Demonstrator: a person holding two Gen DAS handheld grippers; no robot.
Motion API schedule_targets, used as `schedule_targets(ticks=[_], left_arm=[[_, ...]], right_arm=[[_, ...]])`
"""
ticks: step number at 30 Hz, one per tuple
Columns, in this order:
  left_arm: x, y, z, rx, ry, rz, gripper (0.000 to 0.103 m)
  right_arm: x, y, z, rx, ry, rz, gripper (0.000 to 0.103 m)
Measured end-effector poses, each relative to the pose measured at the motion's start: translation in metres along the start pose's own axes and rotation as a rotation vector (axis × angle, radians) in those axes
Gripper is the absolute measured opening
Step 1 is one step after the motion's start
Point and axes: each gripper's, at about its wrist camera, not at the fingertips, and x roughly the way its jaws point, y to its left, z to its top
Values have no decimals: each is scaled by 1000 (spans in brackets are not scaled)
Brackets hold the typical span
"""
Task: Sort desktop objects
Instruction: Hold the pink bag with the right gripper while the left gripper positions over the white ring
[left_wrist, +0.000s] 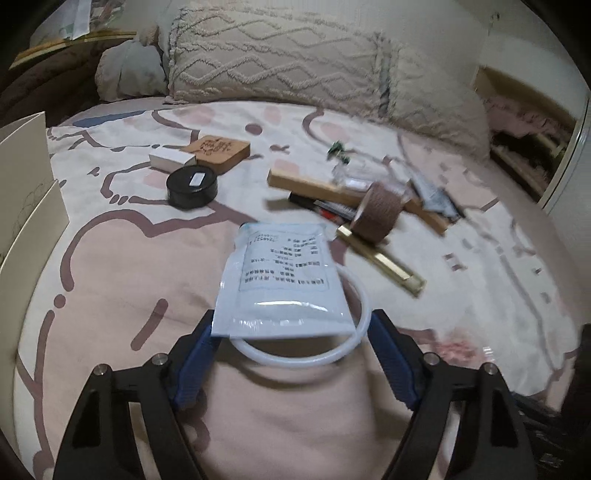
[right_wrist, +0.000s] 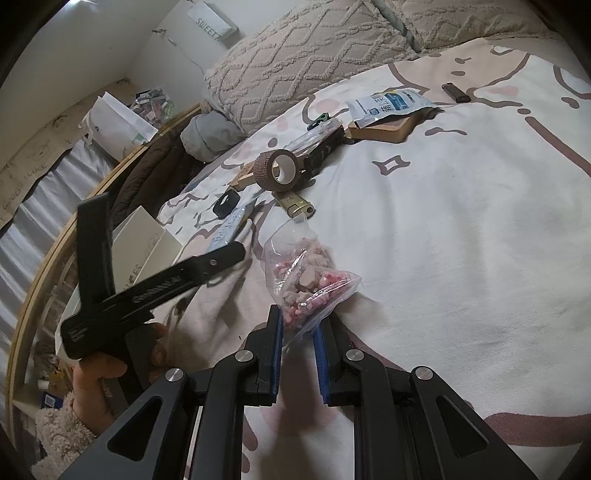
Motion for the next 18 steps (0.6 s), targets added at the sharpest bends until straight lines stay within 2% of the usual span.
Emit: schedule_targets(ticks=[4,7,8,9,13,17,18], left_arm=[[-18,3,0,-83,-20,-122,80],[-35,0,-1,-91,-45,-143,77],[-40,-1,-2,-84,-51,-141,65],[-45,-4,-3,-70,-48,-133,42],[-50,-3,-14,-55,-1,-106,42],[-52,-8,-29,1,10,-48,42],[-52,-11,-32,18,11,-34,45]], right_arm=[[0,0,0,1,0,2,17],[-1,0,0,1,-1,3,17],[-1,0,-1,2,-1,3,17],[-1,0,0,2,-1,3,17],[-2,0,0,8,0,14,17],[-4,-1,0,16,-1,21,17],[-4,1,-1,12,-1,17,17]])
